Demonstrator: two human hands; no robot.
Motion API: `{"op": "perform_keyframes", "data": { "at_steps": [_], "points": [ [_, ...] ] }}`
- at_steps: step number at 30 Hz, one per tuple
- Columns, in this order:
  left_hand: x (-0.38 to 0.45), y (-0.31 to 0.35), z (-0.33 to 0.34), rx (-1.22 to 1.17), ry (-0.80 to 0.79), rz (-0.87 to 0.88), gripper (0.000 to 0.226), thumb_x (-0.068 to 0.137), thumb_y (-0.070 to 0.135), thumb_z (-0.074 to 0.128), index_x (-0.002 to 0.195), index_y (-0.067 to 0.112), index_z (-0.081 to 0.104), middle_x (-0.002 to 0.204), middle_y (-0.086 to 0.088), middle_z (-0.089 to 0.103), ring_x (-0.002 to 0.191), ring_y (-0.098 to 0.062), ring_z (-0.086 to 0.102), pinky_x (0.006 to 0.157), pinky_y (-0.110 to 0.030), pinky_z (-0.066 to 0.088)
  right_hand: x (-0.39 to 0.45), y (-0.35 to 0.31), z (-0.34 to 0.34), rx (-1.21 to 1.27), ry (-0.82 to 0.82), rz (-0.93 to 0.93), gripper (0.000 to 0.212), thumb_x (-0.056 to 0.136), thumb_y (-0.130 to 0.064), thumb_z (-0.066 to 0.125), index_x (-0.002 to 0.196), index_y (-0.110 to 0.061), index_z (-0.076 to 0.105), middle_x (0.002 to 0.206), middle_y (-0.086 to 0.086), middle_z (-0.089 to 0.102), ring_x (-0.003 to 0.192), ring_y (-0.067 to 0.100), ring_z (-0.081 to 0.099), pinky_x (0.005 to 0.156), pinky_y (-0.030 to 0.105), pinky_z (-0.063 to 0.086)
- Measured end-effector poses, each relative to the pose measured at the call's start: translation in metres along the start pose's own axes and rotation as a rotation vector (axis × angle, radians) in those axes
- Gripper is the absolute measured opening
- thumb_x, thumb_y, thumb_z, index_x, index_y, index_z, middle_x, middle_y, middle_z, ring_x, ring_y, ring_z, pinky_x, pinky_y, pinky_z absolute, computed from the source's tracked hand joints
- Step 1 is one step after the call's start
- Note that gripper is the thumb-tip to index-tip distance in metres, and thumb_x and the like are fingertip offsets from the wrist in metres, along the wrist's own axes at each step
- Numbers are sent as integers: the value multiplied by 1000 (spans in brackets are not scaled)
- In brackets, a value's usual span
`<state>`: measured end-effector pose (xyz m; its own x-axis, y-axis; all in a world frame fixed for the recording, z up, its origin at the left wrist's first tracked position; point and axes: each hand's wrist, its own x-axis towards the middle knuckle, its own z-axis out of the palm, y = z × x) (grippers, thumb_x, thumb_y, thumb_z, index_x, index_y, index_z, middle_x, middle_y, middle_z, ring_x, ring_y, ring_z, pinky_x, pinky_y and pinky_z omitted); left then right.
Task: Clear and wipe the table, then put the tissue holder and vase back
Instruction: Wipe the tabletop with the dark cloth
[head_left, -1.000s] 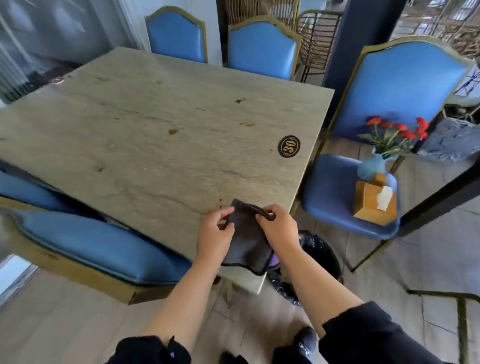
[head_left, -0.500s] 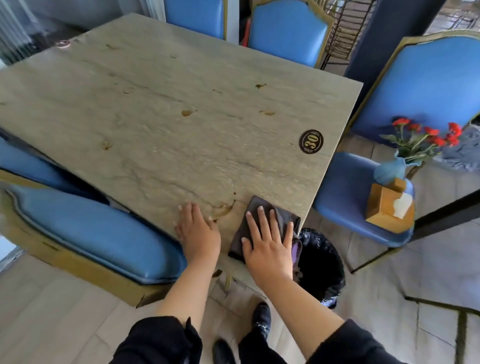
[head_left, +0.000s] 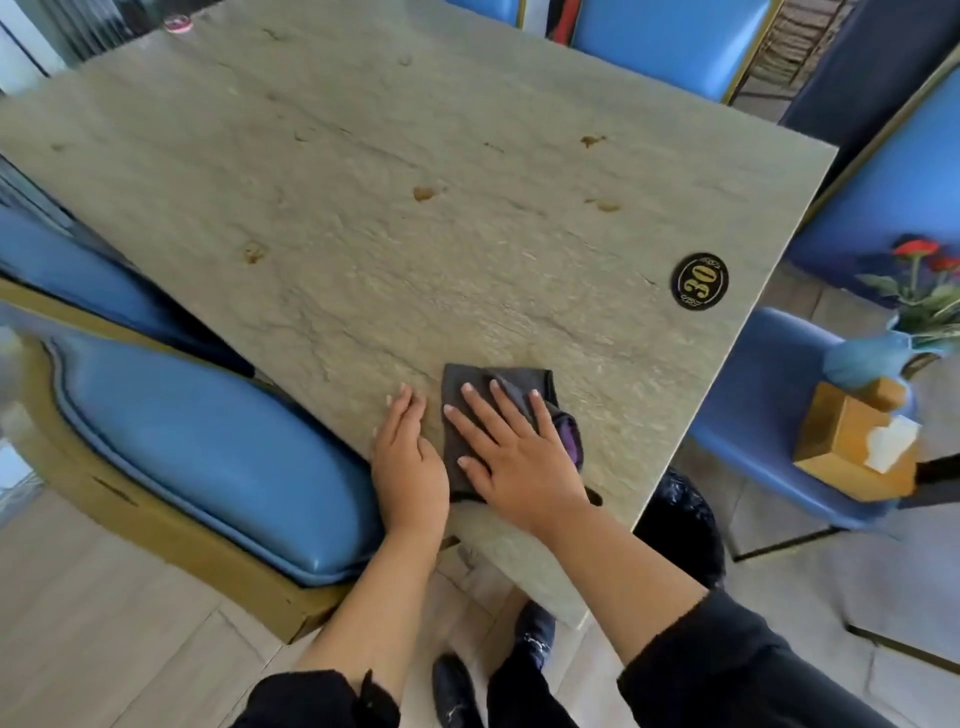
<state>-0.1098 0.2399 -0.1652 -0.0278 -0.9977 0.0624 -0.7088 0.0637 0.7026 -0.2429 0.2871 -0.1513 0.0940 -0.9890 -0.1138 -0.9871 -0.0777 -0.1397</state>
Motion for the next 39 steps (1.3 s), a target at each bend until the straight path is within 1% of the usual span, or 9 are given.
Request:
{"op": "perform_keyframes", "data": {
  "at_steps": [2, 9, 13, 18, 22, 26, 30, 34, 39],
  "points": [
    [2, 0, 3, 57, 5, 15, 51, 93, -4, 38, 139, 15, 49, 154, 5, 33, 144, -13, 24, 118, -42, 22, -20, 20, 1, -5, 3, -16, 55, 99, -54, 16, 151, -41, 8, 161, -10, 2, 149, 19, -4, 117, 50, -6],
    [-2, -5, 5, 37, 48, 81, 52, 88, -5, 45, 136, 14, 52, 151, 0, 38, 142, -18, 29, 116, -47, 25, 38, 36, -13, 29, -6, 467, 57, 99, -52, 10, 151, -36, -8, 160, -6, -17, 146, 20, -20, 115, 55, -14],
    [2, 8, -4, -123, -12, -50, 58, 89, 28, 21, 135, 15, 53, 153, 4, 36, 143, -10, 23, 119, -38, 16, 22, -4, -5, -8, 1, 199, 57, 100, -50, 11, 152, -35, -4, 162, -4, -10, 147, 22, -16, 116, 54, -13],
    [0, 7, -4, 25, -74, -1, 60, 92, 33, 15, 143, 19, 43, 158, 4, 24, 147, -12, 14, 120, -36, 9, -59, 5, 11, -61, -13, -99, 56, 99, -55, 21, 152, -39, 12, 161, -6, 11, 149, 23, 3, 116, 52, 1],
    [-7, -1, 4, 402, -142, 88, 57, 100, 40, 26, 153, 23, 15, 162, 3, 0, 149, -15, -2, 119, -40, 0, -66, 40, 4, -75, -7, 98, 57, 97, -57, 18, 151, -42, 10, 161, -7, 5, 149, 22, 2, 117, 49, -2],
    [-6, 6, 2, 400, -178, 43, 54, 101, 36, 14, 153, 24, 10, 162, 4, -3, 148, -14, -7, 120, -41, -2, -26, 17, 0, 14, 23, 485, 59, 98, -54, 10, 151, -36, -9, 159, -6, -17, 147, 22, -19, 115, 53, -16],
    [-6, 15, 2, 363, -175, 14, 53, 101, 36, 13, 153, 22, 14, 162, 4, 1, 148, -14, -4, 120, -43, -1, -51, -19, 7, 4, 39, 223, 59, 99, -53, 16, 153, -33, 4, 162, -1, -3, 148, 24, -10, 116, 55, -9],
    [-1, 31, 6, 296, -196, -106, 61, 97, 51, 24, 152, 24, 22, 162, 4, 3, 148, -16, -6, 119, -49, -6, -91, 2, 18, -23, 9, 1, 58, 97, -57, 19, 152, -39, 10, 162, -5, 6, 149, 22, -3, 117, 51, -4],
    [8, 54, 23, 355, -270, 17, 62, 97, 51, 29, 152, 25, 21, 162, 6, 3, 148, -18, -9, 114, -53, -11, -64, 49, 5, 16, 53, 335, 59, 95, -58, 18, 151, -40, 10, 162, -5, 4, 149, 21, -3, 118, 51, -2]
  ]
}}
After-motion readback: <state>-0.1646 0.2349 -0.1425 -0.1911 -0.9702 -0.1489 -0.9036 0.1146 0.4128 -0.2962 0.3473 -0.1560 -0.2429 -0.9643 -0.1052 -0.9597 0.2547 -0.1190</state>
